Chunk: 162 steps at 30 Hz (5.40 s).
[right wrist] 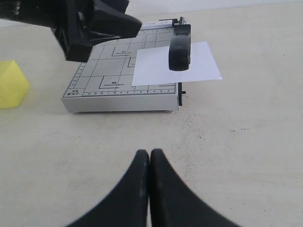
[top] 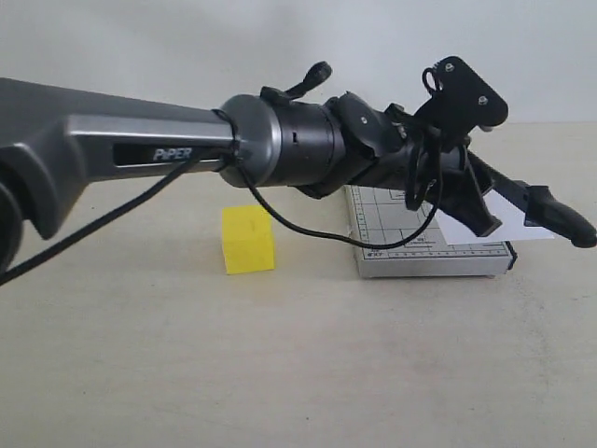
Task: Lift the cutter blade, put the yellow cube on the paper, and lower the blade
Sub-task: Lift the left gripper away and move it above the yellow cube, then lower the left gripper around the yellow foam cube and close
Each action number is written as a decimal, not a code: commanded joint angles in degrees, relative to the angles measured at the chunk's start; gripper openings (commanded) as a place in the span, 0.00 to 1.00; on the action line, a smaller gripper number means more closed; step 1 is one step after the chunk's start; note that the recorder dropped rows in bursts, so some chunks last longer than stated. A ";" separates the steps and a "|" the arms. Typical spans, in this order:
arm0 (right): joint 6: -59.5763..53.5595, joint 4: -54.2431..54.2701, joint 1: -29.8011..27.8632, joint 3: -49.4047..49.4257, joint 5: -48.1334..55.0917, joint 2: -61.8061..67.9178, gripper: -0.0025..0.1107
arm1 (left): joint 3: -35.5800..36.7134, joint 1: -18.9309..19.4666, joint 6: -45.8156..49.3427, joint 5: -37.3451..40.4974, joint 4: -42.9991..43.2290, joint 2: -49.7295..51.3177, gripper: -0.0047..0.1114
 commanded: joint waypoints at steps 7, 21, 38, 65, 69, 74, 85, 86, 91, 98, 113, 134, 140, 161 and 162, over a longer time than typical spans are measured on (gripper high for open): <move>-0.14 0.07 0.10 0.22 0.00 -0.31 0.02 | 20.45 4.12 -9.70 -1.82 2.33 -17.57 0.45; -0.14 0.07 0.10 0.22 0.00 -0.31 0.02 | 42.36 14.61 -22.82 -2.24 2.33 -40.53 0.67; -0.14 0.07 0.10 0.22 0.00 -0.31 0.02 | 46.32 22.27 -34.37 -1.15 2.22 -36.58 0.73; -0.14 0.07 0.10 0.22 0.00 -0.31 0.02 | 45.65 22.71 -36.62 1.44 1.93 -31.02 0.99; -0.14 0.07 0.10 0.22 0.00 -0.31 0.02 | 42.66 22.71 -42.56 3.20 -1.36 -28.21 0.99; -0.14 0.07 0.10 0.22 0.00 -0.31 0.02 | 38.11 22.60 -43.84 6.17 -1.23 -27.19 0.99; -0.14 0.07 0.10 0.22 0.00 -0.31 0.02 | 36.01 22.71 -56.39 6.41 13.97 -25.92 0.97; -0.14 0.07 0.10 0.22 0.00 -0.31 0.02 | 36.01 22.81 -58.32 6.41 16.48 -25.92 0.96; -0.14 0.07 0.10 0.22 0.00 -0.31 0.02 | 36.01 22.90 -61.00 6.56 20.53 -25.92 0.95; -0.14 0.07 0.10 0.22 0.00 -0.31 0.02 | 35.86 22.90 -60.35 6.56 22.00 -24.88 0.95; -0.14 0.07 0.10 0.22 0.00 -0.31 0.02 | 30.46 22.64 -23.64 15.15 24.47 -23.84 0.95; -0.14 0.07 0.10 0.22 0.00 -0.31 0.02 | 28.51 22.64 -2.73 22.97 32.06 -23.84 0.95; -0.14 0.07 0.10 0.22 0.00 -0.31 0.02 | 28.51 22.64 -2.73 16.79 32.06 -23.84 0.95; -0.14 0.07 0.10 0.22 0.36 -0.31 0.02 | 28.51 22.64 -5.85 18.19 30.05 -20.81 0.75; -0.14 0.07 0.10 0.22 0.36 -0.31 0.02 | 28.51 22.64 -6.00 18.14 30.05 -20.81 0.75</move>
